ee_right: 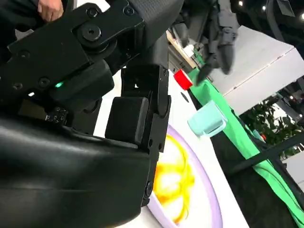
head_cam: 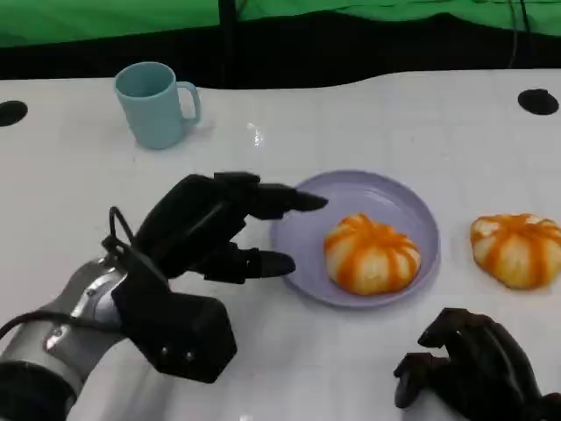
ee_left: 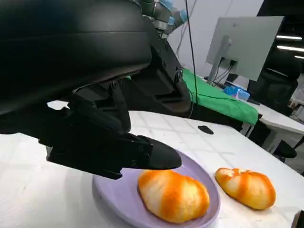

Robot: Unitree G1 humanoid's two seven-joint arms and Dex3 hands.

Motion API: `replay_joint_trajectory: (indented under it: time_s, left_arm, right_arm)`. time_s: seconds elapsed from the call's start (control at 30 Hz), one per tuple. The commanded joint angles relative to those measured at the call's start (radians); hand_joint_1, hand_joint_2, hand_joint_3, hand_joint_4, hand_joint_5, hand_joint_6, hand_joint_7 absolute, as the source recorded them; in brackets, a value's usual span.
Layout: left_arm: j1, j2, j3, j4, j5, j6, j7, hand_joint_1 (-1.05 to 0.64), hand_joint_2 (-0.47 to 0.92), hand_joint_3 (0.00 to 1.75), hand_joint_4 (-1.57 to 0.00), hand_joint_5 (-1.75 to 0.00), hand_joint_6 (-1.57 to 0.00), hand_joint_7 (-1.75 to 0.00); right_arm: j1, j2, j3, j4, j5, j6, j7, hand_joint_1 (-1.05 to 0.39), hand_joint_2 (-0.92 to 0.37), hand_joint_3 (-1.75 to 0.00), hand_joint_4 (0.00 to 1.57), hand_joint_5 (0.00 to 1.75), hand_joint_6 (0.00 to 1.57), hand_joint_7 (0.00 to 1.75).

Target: Grasp the bread from the table and place it into the plate.

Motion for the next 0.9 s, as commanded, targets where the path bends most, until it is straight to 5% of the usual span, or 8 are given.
replay_joint_trajectory:
  time_s: [0.03,0.1,0.23,0.3,0.43,0.5,0.9]
  left_arm:
    - [0.093,0.036,0.051,-0.044,-0.051,-0.060,0.024,-0.53,0.92,0.22,-0.70,-1.29,-0.79,-0.58]
    - [0.106,0.035,0.061,-0.053,-0.055,-0.064,0.017,-0.55,0.92,0.22,-0.69,-1.38,-0.70,-0.84]
    - [0.161,0.035,0.079,-0.077,-0.064,-0.079,0.022,-0.55,0.92,0.22,-0.69,-1.40,-0.67,-0.91]
    - [0.239,0.037,0.097,-0.110,-0.080,-0.099,0.036,-0.51,0.92,0.19,-0.65,-1.66,-0.56,-1.26]
    - [0.297,0.018,0.117,-0.099,-0.134,-0.145,0.030,-0.48,0.92,0.18,-0.66,-1.74,-0.51,-1.46]
    - [0.318,0.006,0.122,-0.084,-0.177,-0.163,0.016,-0.53,0.92,0.21,-0.69,-1.75,-0.46,-1.68]
    - [0.433,-0.072,0.125,-0.100,-0.602,-0.083,-0.312,-0.62,0.92,0.35,-0.72,-1.75,-0.49,-1.75]
  right_arm:
    - [0.015,-0.010,0.001,-0.024,0.003,0.010,-0.005,-1.03,-0.73,-0.01,1.57,0.72,1.57,0.36]
    - [0.017,-0.010,0.002,-0.029,0.000,0.009,-0.008,-1.03,-0.73,-0.01,1.57,0.72,1.57,0.36]
    - [0.017,-0.009,0.001,-0.029,0.007,0.014,-0.005,-1.03,-0.73,-0.01,1.57,0.72,1.57,0.36]
    - [0.016,-0.009,-0.001,-0.030,0.012,0.016,-0.002,-1.02,-0.72,-0.01,1.57,0.71,1.57,0.35]
    - [0.019,-0.008,0.000,-0.033,0.008,0.015,-0.006,-1.02,-0.72,-0.01,1.57,0.71,1.57,0.34]
    - [0.020,-0.006,0.000,-0.036,0.008,0.016,-0.009,-1.02,-0.72,-0.01,1.57,0.72,1.57,0.34]
    - [0.020,-0.007,0.003,-0.048,0.011,0.028,-0.007,-1.01,-0.71,0.00,1.57,0.71,1.57,0.31]
